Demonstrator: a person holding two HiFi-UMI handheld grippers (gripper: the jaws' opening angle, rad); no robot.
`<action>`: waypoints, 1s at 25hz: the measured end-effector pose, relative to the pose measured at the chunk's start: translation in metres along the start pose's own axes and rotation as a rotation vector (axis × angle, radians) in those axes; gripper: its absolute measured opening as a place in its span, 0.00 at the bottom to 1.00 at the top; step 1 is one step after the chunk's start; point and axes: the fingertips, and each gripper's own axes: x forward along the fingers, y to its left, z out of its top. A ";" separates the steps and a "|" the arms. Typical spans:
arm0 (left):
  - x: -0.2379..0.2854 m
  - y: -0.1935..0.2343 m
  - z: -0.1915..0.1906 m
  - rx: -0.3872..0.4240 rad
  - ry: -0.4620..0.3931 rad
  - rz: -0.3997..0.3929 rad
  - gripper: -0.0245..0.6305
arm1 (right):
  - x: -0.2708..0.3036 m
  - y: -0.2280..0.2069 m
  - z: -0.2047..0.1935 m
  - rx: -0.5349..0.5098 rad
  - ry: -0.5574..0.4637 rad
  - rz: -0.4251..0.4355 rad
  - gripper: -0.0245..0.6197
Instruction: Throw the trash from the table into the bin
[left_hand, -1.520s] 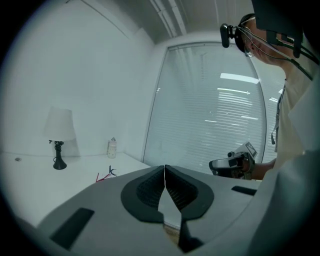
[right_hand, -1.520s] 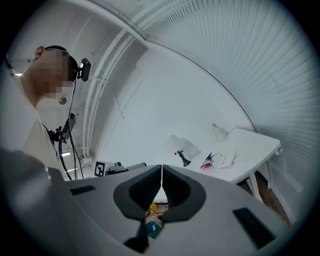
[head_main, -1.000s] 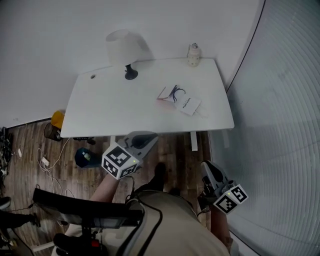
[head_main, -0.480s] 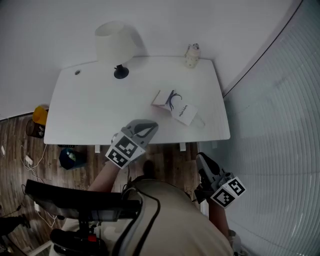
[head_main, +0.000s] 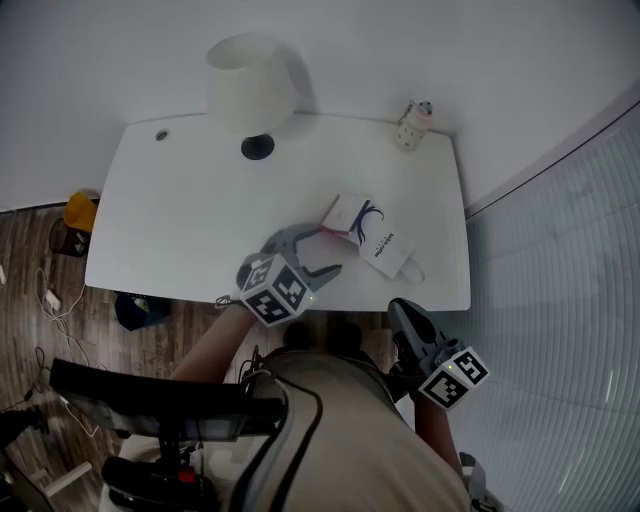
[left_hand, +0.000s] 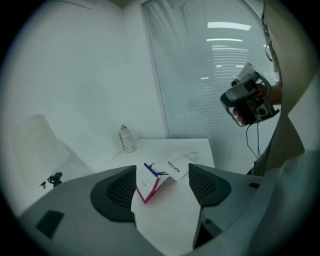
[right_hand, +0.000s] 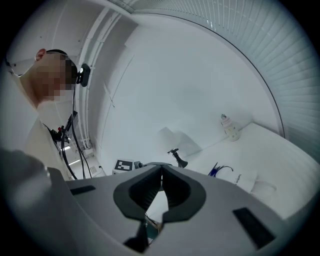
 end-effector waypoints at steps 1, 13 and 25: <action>0.008 0.004 -0.002 0.018 0.026 0.007 0.51 | 0.004 -0.005 0.004 0.002 0.004 0.012 0.06; 0.130 0.022 -0.074 0.371 0.439 -0.005 0.51 | 0.006 -0.084 0.062 0.026 0.020 0.056 0.06; 0.172 0.027 -0.088 0.366 0.494 -0.014 0.48 | 0.002 -0.115 0.066 0.047 0.040 0.049 0.06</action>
